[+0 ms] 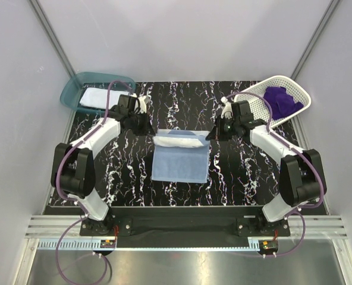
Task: Fold and stack the towels
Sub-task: Fold the towel
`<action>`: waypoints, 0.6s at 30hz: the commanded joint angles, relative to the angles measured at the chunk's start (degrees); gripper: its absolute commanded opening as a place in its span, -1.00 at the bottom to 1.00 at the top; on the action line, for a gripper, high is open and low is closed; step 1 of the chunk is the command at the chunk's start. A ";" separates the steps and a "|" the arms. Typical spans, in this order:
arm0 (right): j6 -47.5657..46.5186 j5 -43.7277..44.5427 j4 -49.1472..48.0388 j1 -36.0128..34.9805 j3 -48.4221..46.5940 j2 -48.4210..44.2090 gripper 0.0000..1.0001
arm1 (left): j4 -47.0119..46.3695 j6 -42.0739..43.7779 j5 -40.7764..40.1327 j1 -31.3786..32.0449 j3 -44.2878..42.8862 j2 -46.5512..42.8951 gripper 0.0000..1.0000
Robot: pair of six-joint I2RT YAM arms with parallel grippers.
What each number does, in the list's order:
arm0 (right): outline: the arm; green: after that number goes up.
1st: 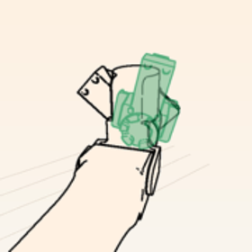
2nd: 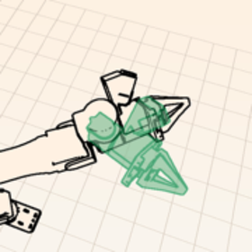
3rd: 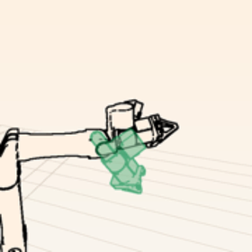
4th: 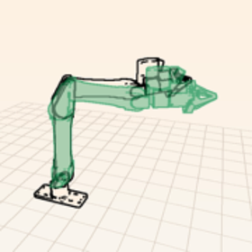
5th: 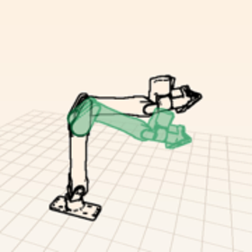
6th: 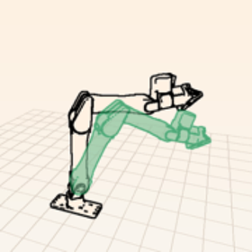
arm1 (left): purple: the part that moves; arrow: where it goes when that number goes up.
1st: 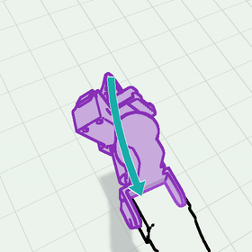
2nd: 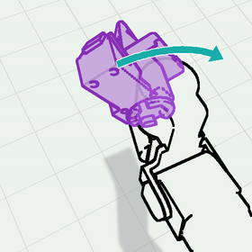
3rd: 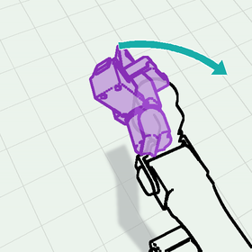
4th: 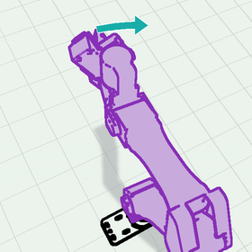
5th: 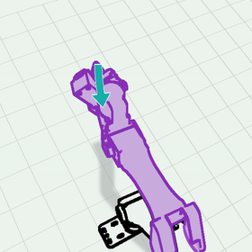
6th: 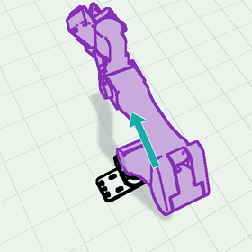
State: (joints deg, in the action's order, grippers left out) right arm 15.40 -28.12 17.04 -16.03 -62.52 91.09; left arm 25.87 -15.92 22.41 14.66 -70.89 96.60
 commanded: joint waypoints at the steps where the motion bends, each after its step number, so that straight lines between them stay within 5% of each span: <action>1: -0.11 1.93 4.41 -1.19 2.92 -2.75 -1.00 | 0.85 0.36 -0.18 0.02 2.07 -5.88 -1.00; 10: 6.40 2.45 2.39 -4.09 13.55 -6.44 -0.81 | 2.43 -2.09 -0.52 1.60 14.81 -11.69 -1.00; 13: 7.63 0.71 2.65 -4.53 15.58 -8.99 -0.53 | 4.45 -2.88 -1.41 2.22 16.66 -13.10 -0.69; 14: 7.98 -1.74 3.35 -4.71 16.37 -9.61 -0.22 | 6.19 -2.97 -2.45 2.48 16.84 -13.45 -0.56; 15: 8.94 -2.37 3.96 -5.06 16.55 -10.40 -0.11 | 7.34 -2.97 -3.86 3.01 16.67 -13.97 -0.27; 18: 12.96 1.21 6.25 -6.82 16.73 -15.48 0.00 | 9.99 -3.67 -10.36 3.89 15.79 -15.82 0.07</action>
State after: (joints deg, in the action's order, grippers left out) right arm 23.99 -28.01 21.96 -21.12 -45.52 81.43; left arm 33.85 -18.61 18.65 17.74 -53.84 84.79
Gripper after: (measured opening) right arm 0.482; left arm 0.495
